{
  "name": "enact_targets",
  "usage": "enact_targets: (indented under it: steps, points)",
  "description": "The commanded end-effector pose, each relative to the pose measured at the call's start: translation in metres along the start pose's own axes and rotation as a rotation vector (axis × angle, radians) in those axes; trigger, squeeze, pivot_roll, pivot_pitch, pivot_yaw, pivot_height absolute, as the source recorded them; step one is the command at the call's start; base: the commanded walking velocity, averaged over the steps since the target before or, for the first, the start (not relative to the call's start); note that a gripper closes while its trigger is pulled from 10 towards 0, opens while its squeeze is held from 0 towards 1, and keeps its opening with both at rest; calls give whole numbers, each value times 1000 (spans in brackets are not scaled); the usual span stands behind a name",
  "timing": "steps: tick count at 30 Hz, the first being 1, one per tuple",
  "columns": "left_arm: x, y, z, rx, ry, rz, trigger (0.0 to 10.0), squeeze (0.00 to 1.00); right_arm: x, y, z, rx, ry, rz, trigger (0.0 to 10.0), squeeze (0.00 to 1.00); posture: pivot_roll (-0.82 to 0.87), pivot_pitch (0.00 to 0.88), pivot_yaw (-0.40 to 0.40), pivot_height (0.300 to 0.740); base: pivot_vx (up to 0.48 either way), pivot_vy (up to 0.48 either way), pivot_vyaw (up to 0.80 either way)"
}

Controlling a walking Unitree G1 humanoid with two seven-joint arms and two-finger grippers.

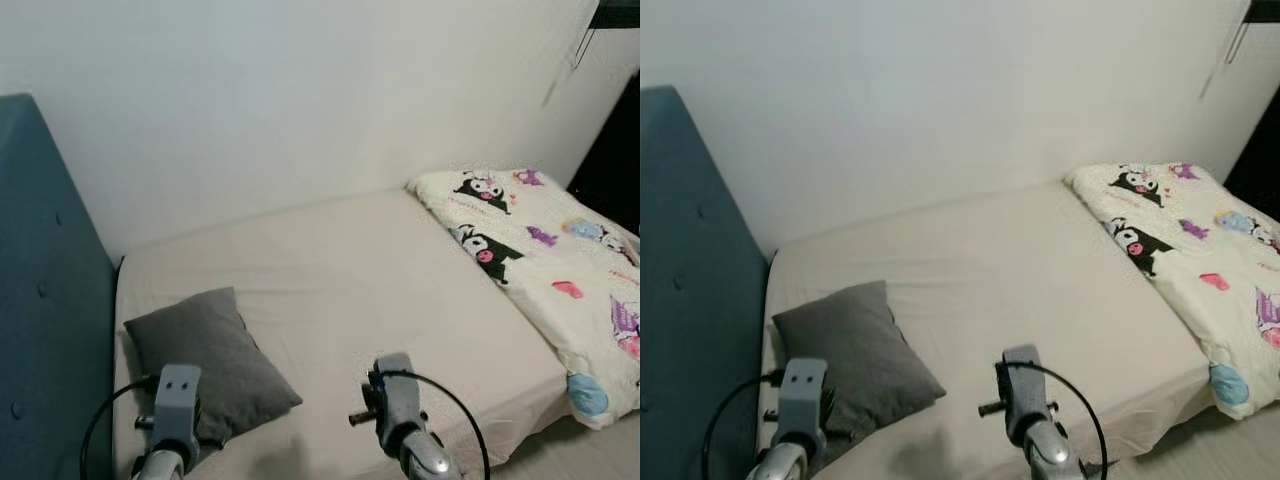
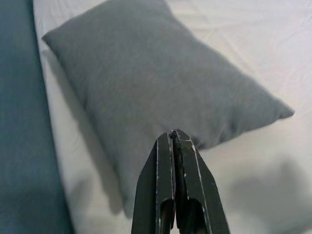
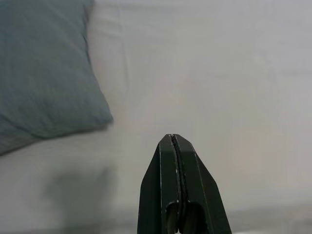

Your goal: Clean up the room

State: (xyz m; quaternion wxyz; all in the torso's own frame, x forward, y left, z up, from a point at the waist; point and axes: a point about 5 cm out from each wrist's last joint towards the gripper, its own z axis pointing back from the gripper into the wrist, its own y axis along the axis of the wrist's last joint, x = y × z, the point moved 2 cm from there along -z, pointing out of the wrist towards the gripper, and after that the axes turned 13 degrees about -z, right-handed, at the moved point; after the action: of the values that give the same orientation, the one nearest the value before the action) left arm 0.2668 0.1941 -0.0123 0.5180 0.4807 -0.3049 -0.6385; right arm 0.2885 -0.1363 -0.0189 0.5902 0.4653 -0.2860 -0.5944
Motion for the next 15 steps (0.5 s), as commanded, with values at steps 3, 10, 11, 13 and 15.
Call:
enact_targets:
  steps: [3,10,11,13,15]
  points:
    - [1,-3,1,4,-3,-21,10000,0,4,-9,4,-16,-9,-9,10000,0,-23,47,-60,740,0,0,0]
    - [6,0,2,39,-14,-37,10000,0,2,-16,7,-24,4,14,10000,0,-22,39,-61,740,0,0,0]
    - [6,0,2,39,-14,-37,10000,0,2,-16,7,-24,4,14,10000,0,-22,39,-61,740,0,0,0]
    - [8,1,3,50,-29,-37,10000,0,1,-18,8,-32,4,24,10000,0,-23,29,-63,740,0,0,0]
    - [9,0,3,51,-32,-39,10000,0,0,-19,8,-34,4,27,10000,0,-24,26,-63,740,0,0,0]
